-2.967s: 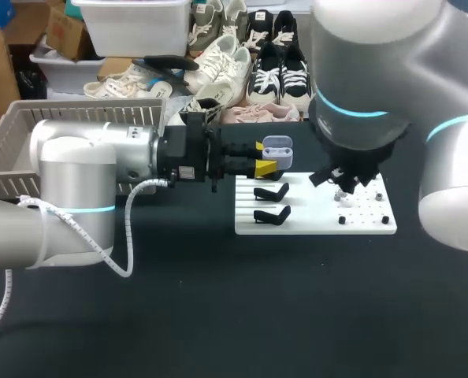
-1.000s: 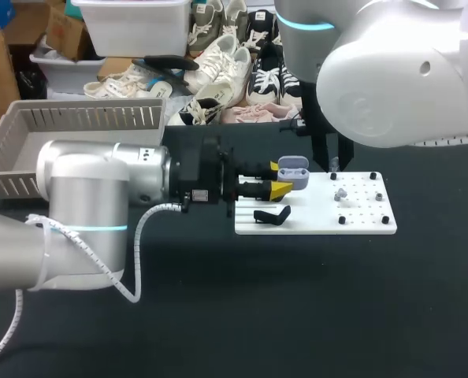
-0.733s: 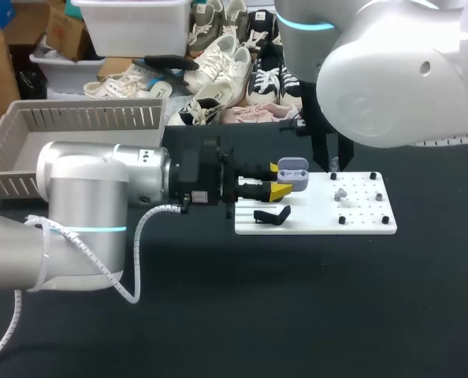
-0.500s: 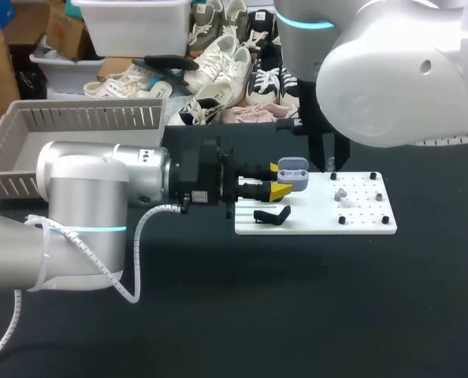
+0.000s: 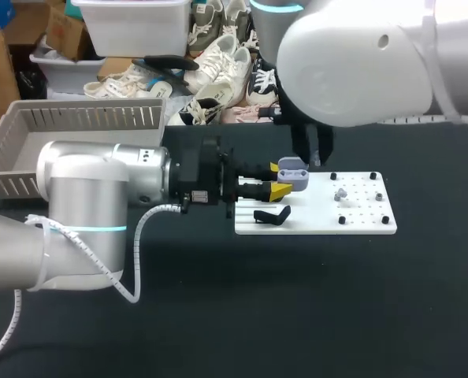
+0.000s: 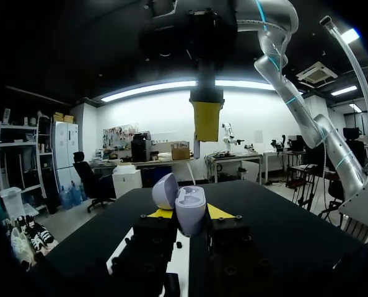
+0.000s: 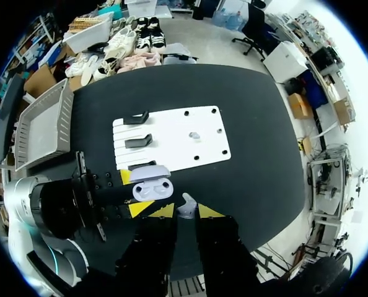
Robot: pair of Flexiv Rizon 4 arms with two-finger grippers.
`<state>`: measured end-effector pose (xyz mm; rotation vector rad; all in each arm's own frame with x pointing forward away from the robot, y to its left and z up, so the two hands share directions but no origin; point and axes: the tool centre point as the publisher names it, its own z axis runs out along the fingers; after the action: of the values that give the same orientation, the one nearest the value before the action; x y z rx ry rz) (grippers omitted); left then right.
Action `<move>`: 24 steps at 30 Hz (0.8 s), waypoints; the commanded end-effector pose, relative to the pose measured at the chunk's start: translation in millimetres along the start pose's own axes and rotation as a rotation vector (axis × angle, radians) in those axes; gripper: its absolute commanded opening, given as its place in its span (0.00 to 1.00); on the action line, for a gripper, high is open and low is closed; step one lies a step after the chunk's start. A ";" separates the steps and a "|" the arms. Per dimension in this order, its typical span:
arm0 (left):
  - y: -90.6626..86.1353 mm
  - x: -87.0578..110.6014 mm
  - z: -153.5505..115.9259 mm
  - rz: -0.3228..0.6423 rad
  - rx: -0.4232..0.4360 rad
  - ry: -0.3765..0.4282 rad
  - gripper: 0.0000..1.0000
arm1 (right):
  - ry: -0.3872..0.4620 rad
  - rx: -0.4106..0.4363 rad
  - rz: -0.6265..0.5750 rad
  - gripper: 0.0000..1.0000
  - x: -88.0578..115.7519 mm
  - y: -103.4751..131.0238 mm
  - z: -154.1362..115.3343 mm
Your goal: Pick up each earbud case from the left stands, insert the matching earbuds, close the lid, and place the case in the box.
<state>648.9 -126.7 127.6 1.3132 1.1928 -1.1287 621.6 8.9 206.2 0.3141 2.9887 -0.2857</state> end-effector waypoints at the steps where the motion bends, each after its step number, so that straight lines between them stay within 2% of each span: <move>1: -0.4 0.3 -0.2 0.001 -0.002 -0.003 0.00 | 0.010 0.041 -0.001 0.00 -0.5 15.3 -1.6; 11: -0.4 0.3 -0.2 0.001 -0.002 -0.003 0.00 | 0.034 0.060 0.012 0.00 1.1 26.1 4.3; 15: -0.4 0.3 -0.2 0.001 -0.002 -0.003 0.00 | 0.050 0.096 0.027 0.00 0.2 25.9 9.2; 24: -0.4 0.3 -0.2 0.001 -0.002 -0.003 0.00 | 0.063 0.101 0.059 0.00 0.0 25.6 8.1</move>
<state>648.9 -126.7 127.6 1.3132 1.1930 -1.1289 626.5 29.5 192.4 0.4196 3.0223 -0.4174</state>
